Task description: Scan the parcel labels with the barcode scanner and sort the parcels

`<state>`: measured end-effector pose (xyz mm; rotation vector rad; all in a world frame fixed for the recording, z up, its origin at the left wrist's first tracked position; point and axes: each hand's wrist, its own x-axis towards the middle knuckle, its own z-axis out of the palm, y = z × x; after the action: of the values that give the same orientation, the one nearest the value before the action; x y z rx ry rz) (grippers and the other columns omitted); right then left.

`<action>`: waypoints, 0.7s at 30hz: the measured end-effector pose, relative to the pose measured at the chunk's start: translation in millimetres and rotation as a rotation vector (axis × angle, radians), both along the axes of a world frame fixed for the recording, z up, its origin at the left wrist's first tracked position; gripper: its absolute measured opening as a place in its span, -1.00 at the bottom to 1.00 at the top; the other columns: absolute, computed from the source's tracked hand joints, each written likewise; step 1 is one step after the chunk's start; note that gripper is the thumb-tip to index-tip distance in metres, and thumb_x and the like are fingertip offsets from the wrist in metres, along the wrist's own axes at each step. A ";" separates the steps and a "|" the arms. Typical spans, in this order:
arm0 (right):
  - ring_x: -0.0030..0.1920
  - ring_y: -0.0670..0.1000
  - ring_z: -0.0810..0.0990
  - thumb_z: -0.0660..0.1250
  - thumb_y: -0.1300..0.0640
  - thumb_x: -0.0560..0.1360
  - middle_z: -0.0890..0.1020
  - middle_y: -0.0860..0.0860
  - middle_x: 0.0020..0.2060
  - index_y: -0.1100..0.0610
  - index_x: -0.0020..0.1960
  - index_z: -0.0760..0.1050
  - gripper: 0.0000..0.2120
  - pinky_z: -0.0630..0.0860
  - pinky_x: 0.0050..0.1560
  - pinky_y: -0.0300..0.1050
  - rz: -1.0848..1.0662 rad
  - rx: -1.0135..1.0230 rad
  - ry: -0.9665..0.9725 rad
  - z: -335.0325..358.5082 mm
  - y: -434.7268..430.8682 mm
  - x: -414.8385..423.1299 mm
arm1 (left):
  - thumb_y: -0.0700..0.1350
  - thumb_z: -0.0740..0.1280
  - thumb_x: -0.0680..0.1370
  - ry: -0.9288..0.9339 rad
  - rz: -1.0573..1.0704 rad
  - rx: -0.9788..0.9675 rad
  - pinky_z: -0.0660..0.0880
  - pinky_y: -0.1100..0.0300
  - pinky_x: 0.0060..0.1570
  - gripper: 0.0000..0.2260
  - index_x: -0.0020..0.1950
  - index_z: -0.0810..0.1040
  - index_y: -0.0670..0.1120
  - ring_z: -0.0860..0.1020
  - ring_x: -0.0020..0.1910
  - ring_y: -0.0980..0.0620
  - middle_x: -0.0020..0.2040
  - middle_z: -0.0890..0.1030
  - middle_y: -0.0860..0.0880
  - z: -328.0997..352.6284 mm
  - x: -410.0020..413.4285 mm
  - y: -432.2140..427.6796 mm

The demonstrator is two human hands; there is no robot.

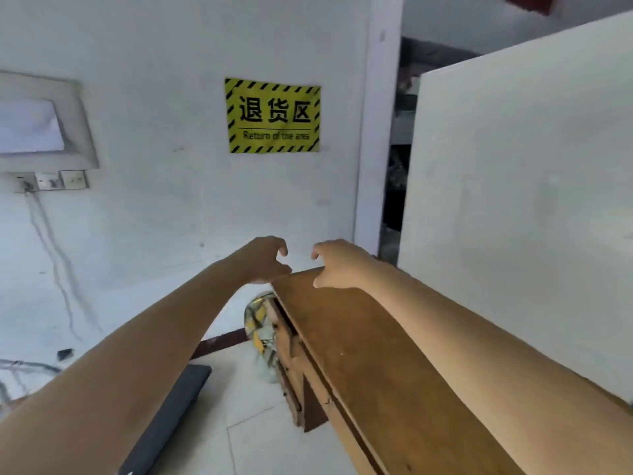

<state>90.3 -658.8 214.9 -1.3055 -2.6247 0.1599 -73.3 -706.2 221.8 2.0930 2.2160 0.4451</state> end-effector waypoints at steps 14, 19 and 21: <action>0.35 0.07 0.39 0.31 0.02 0.50 0.38 0.02 0.41 0.10 0.46 0.27 -0.43 0.39 0.25 -0.10 -1.068 -0.204 0.027 -40.6 -51.7 154.4 | -0.01 0.30 0.54 0.032 -1.016 -0.140 0.40 0.11 0.21 -0.63 0.33 0.41 -0.03 0.44 0.25 -0.05 0.30 0.44 -0.04 -49.7 176.5 126.3; 0.01 0.10 0.53 0.29 0.09 0.50 0.55 0.07 0.07 0.23 0.20 0.47 -0.67 0.45 -0.25 -0.17 -1.322 -0.336 -0.048 -86.3 -112.7 211.6 | -0.06 0.26 0.53 0.070 -1.220 -0.233 0.42 0.17 0.03 -0.71 0.23 0.48 -0.09 0.46 0.10 0.00 0.21 0.50 -0.05 -88.9 249.0 107.0; -0.03 0.09 0.52 0.29 0.11 0.49 0.52 0.04 0.07 0.19 0.20 0.46 -0.69 0.34 -0.32 -0.21 -1.375 -0.350 -0.073 -108.1 -126.9 234.8 | -0.05 0.27 0.53 0.079 -1.250 -0.282 0.43 0.15 0.08 -0.70 0.23 0.48 -0.09 0.48 0.13 -0.01 0.22 0.50 -0.04 -111.4 279.5 98.3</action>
<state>325.1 -785.7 106.7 -2.8541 -1.2160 0.3249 206.2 -607.9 110.3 2.7378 0.5688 -0.0623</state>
